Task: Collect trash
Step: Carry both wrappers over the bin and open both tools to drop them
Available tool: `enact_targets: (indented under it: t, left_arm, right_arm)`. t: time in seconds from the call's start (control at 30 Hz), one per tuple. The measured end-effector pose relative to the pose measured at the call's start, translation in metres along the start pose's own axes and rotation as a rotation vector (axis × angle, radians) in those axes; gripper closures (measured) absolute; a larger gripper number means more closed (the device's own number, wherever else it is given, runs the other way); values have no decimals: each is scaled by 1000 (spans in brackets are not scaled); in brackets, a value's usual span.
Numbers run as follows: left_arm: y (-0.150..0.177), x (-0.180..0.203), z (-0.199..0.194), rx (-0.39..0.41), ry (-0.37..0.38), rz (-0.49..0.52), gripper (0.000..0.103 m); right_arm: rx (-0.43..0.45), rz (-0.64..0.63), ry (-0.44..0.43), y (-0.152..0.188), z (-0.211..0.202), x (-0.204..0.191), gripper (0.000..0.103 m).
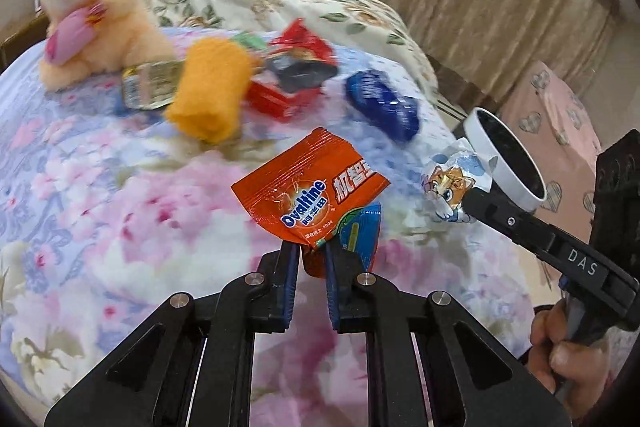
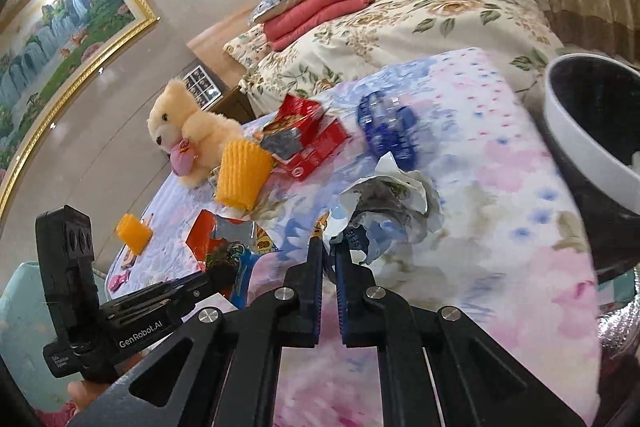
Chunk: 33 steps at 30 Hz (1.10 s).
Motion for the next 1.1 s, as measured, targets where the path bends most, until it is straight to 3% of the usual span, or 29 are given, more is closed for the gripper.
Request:
enact_targets:
  t: [1.1]
  left_arm:
    - [-67,167,55,-7,178,228,92]
  right_arm:
    - [163,144,109,-70,-95,131,97]
Point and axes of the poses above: each gripper's, at about its wrist camera, not at the fingertips, and z roughly the way its jaws point, x to its right, y to its underside, the point moved 2 cm from there along z, roughly the way its jaws point, and after that the axes turned 7 degrees about z, right-handed, at the moved point
